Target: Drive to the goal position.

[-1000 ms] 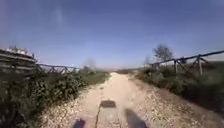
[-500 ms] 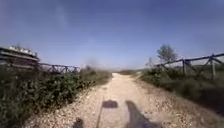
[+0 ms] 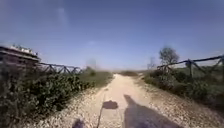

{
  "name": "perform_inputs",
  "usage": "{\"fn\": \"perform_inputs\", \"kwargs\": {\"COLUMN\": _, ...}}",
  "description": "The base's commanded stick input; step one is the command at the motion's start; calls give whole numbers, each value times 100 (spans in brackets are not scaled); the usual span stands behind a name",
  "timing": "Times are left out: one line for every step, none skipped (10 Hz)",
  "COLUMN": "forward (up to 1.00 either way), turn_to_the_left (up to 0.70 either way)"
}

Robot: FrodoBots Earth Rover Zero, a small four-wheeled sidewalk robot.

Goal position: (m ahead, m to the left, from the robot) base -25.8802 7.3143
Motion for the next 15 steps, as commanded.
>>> {"fn": "perform_inputs", "kwargs": {"forward": 0, "turn_to_the_left": -34}}
{"fn": "perform_inputs", "kwargs": {"forward": 0, "turn_to_the_left": -60}}
{"fn": "perform_inputs", "kwargs": {"forward": 0, "turn_to_the_left": -70}}
{"fn": "perform_inputs", "kwargs": {"forward": 0, "turn_to_the_left": -70}}
{"fn": "perform_inputs", "kwargs": {"forward": 0, "turn_to_the_left": -70}}
{"fn": "perform_inputs", "kwargs": {"forward": 0, "turn_to_the_left": -70}}
{"fn": "perform_inputs", "kwargs": {"forward": 0, "turn_to_the_left": -70}}
{"fn": "perform_inputs", "kwargs": {"forward": 0, "turn_to_the_left": -70}}
{"fn": "perform_inputs", "kwargs": {"forward": 0, "turn_to_the_left": -70}}
{"fn": "perform_inputs", "kwargs": {"forward": 0, "turn_to_the_left": -70}}
{"fn": "perform_inputs", "kwargs": {"forward": 0, "turn_to_the_left": -70}}
{"fn": "perform_inputs", "kwargs": {"forward": 0, "turn_to_the_left": -70}}
{"fn": "perform_inputs", "kwargs": {"forward": 0, "turn_to_the_left": -70}}
{"fn": "perform_inputs", "kwargs": {"forward": 0, "turn_to_the_left": -70}}
{"fn": "perform_inputs", "kwargs": {"forward": 0, "turn_to_the_left": -70}}
